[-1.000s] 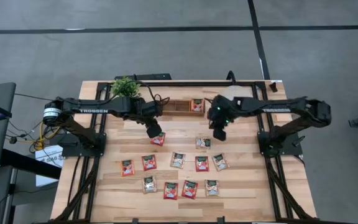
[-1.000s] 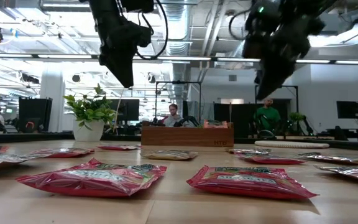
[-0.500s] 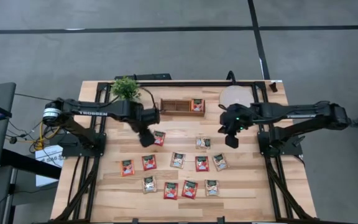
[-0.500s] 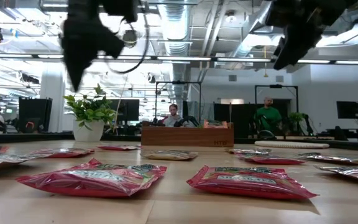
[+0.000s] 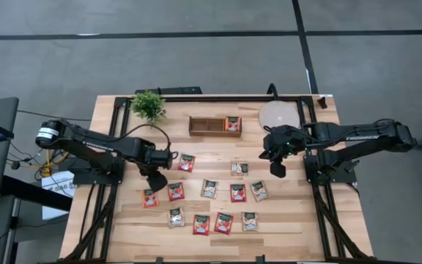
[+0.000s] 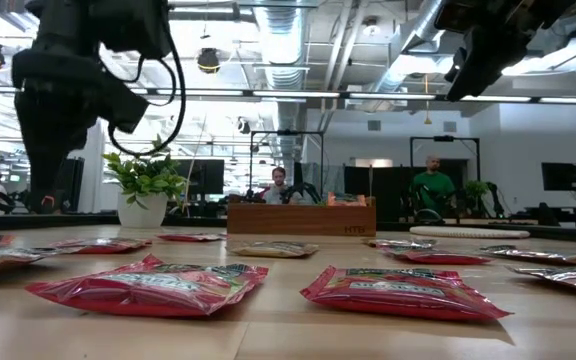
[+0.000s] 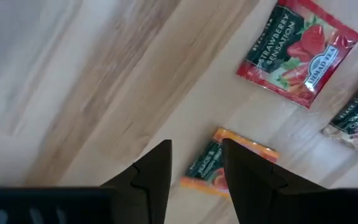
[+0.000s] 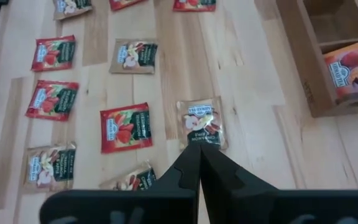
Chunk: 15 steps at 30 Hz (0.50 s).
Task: Pick & Place Tea
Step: Put the orange tea bag into the right section of the wooden organizer
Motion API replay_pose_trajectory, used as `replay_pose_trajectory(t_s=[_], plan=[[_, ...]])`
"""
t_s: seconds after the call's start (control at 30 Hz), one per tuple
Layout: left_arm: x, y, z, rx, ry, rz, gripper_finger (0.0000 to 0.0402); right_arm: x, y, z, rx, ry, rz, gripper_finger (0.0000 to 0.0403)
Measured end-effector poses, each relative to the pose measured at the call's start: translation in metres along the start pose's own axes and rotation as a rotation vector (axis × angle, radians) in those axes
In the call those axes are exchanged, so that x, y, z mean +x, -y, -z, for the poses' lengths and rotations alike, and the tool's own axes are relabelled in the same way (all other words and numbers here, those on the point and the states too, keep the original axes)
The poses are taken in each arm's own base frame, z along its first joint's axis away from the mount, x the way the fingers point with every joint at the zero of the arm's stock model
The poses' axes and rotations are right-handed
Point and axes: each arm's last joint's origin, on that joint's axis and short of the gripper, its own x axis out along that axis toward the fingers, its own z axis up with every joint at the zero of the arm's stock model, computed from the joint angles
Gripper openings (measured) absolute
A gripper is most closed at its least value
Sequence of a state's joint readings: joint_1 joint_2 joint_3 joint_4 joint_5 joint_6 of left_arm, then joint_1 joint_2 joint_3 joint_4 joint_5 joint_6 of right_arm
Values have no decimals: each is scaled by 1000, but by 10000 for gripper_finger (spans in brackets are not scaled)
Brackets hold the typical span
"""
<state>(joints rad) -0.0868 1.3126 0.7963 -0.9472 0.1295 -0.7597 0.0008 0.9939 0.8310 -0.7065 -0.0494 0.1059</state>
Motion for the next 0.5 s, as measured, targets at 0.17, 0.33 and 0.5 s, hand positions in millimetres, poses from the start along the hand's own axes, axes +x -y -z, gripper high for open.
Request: replay_pose_trajectory(t_s=[0.17,0.33,0.5], plan=[[15,-3,3,34,-7,13,133,0,0,0,18,1,-1,1],[21,-2,12,72,-54,8,133,0,0,0,20,4,-1,1],[23,4,18,118,-62,1,133,0,0,-3,18,30,-4,1]])
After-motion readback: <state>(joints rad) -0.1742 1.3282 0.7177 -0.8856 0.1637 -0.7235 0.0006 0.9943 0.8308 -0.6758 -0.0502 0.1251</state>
